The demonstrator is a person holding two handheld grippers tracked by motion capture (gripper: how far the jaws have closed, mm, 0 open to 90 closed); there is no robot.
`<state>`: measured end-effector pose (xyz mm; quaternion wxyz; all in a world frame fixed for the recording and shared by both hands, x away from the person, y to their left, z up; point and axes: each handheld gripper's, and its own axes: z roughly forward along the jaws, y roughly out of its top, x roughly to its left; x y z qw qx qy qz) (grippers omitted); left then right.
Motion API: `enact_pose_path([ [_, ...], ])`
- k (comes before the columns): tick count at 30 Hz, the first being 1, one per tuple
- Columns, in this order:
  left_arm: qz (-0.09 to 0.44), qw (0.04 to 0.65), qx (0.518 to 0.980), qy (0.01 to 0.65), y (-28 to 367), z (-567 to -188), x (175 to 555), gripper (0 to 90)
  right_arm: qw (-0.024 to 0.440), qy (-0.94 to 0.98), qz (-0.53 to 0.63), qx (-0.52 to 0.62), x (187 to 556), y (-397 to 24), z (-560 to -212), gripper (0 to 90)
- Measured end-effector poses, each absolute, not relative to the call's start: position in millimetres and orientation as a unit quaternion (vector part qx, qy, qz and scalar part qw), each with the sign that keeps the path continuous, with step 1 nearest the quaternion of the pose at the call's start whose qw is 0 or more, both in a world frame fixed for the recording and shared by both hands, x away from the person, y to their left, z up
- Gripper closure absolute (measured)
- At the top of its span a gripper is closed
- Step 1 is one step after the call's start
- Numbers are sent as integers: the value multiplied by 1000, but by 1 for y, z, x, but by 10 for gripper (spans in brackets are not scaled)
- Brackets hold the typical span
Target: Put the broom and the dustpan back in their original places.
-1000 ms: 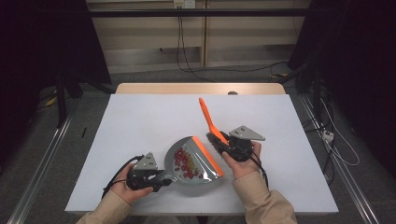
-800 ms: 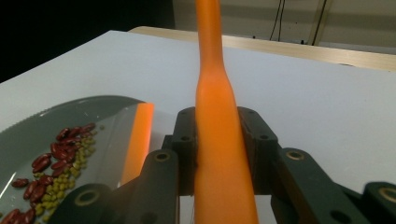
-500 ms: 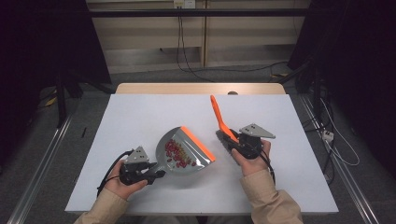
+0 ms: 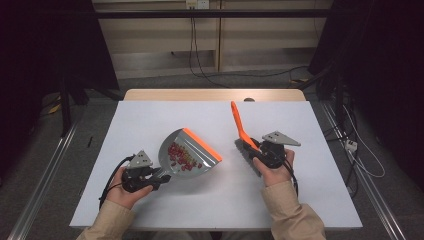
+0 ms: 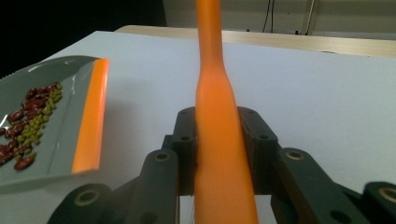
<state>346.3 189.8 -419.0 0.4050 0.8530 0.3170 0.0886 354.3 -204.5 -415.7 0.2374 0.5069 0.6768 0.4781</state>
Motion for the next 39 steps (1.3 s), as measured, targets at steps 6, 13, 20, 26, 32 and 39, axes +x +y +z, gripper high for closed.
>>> enact_pose_path([
  [6,104,402,840,349,201,-416,353,632,238,676,476,509,356,-207,-417,706],
  [13,123,393,828,381,212,-417,361,632,237,673,478,511,355,-211,-417,706],
  [20,127,385,819,405,218,-421,367,632,239,669,478,516,354,-214,-417,706],
  [26,136,372,814,426,224,-424,372,632,240,669,477,518,353,-216,-418,706],
  [32,139,369,803,448,230,-427,376,632,243,666,477,519,353,-218,-418,706],
  [39,141,359,802,456,233,-430,379,632,249,665,472,523,353,-226,-418,706],
])
